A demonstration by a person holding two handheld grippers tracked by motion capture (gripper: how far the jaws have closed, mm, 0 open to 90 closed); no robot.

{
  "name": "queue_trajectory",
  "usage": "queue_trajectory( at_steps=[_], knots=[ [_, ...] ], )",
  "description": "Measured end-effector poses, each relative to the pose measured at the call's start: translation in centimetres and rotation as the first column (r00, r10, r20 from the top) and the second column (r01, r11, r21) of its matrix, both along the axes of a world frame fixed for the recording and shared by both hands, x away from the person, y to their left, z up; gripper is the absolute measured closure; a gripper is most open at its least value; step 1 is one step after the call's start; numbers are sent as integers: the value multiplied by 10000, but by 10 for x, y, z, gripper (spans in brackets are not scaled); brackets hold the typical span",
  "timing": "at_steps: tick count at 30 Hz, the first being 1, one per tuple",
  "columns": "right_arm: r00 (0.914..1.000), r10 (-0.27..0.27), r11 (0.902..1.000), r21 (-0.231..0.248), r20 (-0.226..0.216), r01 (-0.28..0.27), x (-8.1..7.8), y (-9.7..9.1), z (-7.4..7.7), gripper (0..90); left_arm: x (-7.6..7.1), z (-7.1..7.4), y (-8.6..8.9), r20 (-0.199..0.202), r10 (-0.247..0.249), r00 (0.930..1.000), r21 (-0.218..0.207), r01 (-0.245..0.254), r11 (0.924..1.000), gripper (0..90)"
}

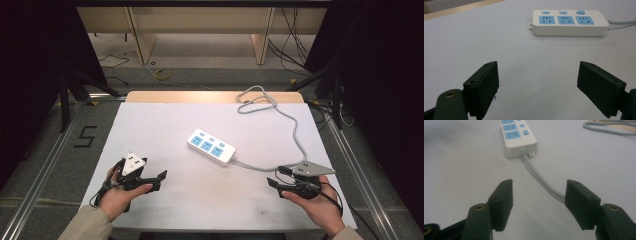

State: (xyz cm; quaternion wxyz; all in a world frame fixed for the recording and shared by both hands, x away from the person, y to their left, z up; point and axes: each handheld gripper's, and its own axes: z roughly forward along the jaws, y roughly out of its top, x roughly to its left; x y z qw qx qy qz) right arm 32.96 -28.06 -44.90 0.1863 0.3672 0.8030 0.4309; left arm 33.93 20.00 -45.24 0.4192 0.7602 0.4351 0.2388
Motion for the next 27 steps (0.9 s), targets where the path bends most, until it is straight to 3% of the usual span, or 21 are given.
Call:
queue_trajectory(
  at_steps=[3,7,11,18,21,27],
  knots=[
    [9999,17,10000,-20,-118,-18,0,2,0,484,0,0,0,-2,12,10000,47,-12,10000,181],
    [9998,132,9998,-141,-162,-134,0,7,2,639,0,-1,0,-26,36,10000,101,-36,9999,188],
    [10000,59,9996,-292,22,-58,0,10,5,737,0,-1,0,19,22,10000,170,-22,9999,194],
    [9999,-125,9998,-136,-55,124,2,6,4,773,1,-2,0,-8,14,10000,268,-13,9996,195],
    [9998,-199,9996,-177,-61,198,3,7,7,888,2,-2,0,-46,68,10000,248,-67,9997,197],
    [9998,-112,9993,-367,-156,106,10,16,11,900,2,-2,0,-31,45,10000,263,-44,9996,202]
  ],
)
